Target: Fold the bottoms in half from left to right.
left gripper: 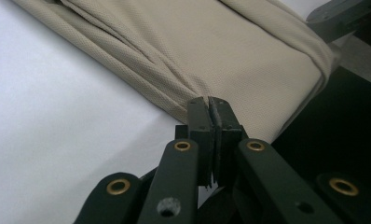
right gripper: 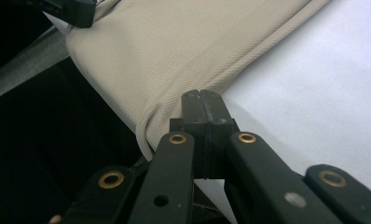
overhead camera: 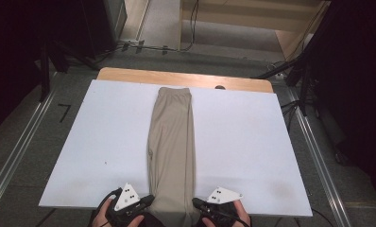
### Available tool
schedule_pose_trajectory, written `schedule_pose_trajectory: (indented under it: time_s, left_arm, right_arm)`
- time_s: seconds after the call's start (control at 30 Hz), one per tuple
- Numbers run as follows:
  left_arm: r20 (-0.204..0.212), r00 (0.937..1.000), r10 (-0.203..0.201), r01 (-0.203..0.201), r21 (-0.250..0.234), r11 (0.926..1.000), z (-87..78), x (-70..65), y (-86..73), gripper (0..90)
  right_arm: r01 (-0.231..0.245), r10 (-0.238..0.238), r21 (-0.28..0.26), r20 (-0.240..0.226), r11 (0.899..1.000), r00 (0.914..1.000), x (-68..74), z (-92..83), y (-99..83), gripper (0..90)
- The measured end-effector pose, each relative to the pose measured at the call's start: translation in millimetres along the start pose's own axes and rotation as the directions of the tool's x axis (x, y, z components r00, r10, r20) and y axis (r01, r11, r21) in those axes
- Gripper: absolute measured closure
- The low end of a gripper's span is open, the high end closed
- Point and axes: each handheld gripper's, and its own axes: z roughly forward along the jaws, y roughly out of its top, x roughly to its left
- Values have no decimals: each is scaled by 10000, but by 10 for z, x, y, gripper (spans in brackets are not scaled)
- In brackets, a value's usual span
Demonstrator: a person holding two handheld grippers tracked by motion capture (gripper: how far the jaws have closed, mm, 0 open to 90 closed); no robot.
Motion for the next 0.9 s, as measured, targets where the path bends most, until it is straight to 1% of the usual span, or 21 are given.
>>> schedule_pose_trajectory:
  time_s: [0.1,0.17,0.23,0.3,0.33,0.37,0.4,0.43,0.47,0.5,0.53,0.57,0.6,0.63,0.67,0.7,0.73,0.8,0.83,0.87,0.9]
  left_arm:
    - [453,9988,-171,176,-114,9998,-76,83,23,900]
    - [493,9987,-92,102,-200,9997,-145,115,31,900]
    - [559,9983,-158,175,-295,9994,-206,151,27,900]
    - [571,9980,-254,277,-398,9988,-239,192,16,900]
    - [686,9972,-303,330,-385,9987,-235,215,7,900]
    - [869,9957,-316,333,-178,9993,-214,234,-3,900]
    - [885,9958,-233,235,-22,9997,-186,241,-24,896]
    - [569,9984,-53,59,-103,9999,-175,227,-49,866]
    - [-17,10000,45,-45,-303,9995,-179,193,-60,741]
    - [-442,9989,132,-155,-526,9985,-193,146,-50,567]
    - [-574,9978,324,-373,-868,9955,-222,100,-32,453]
    - [-488,9974,532,-589,-1252,9904,-257,59,-13,449]
    - [-252,9973,695,-725,-1537,9855,-275,23,5,485]
    - [23,9963,865,-848,-1715,9815,-278,-4,17,573]
    - [358,9952,916,-845,-1660,9825,-256,-18,26,665]
    - [719,9937,865,-761,-1372,9876,-206,-15,31,733]
    - [967,9924,755,-651,-1065,9922,-145,-11,22,794]
    - [958,9941,508,-474,-379,9982,-22,4,-13,857]
    - [997,9942,400,-388,-136,9992,25,15,-32,885]
    - [1098,9936,265,-247,-172,9995,38,30,-45,900]
    - [1217,9926,23,-5,-148,9999,39,48,-44,900]
  right_arm:
    - [-175,173,-177,-132,9997,9998,14,-31,-1,885]
    - [-228,225,-328,-101,9992,9997,27,-75,-4,885]
    - [-315,313,-399,-62,9987,9995,28,-120,-7,885]
    - [-492,491,-305,-20,9983,9988,8,-134,-21,884]
    - [-558,559,-198,66,9982,9984,-4,-125,-33,883]
    - [-575,576,-28,141,9983,9982,-13,-108,-42,870]
    - [-466,464,109,235,9989,9986,-15,-84,-48,815]
    - [-357,357,-3,496,9994,9981,1,-82,-49,700]
    - [-238,249,-119,1075,9996,9939,24,-88,-37,569]
    - [-101,130,-211,1439,9997,9895,46,-96,-21,534]
    - [33,35,-474,1425,9989,9898,60,-113,-9,536]
    - [128,-33,-765,1225,9970,9925,79,-138,1,571]
    - [272,-166,-1011,1044,9945,9944,108,-152,12,621]
    - [553,-450,-1156,895,9918,9950,142,-151,24,674]
    - [809,-721,-1257,729,9888,9947,188,-136,34,727]
    - [1037,-974,-1300,533,9861,9938,235,-106,50,762]
    - [1185,-1151,-1272,344,9848,9928,289,-58,71,789]
    - [1563,-1549,-1054,218,9821,9877,412,81,122,813]
    - [1737,-1734,-962,118,9801,9848,471,159,148,833]
    - [2002,-1991,-775,218,9767,9797,528,230,170,844]
    - [2257,-2237,-516,427,9728,9737,569,287,186,856]
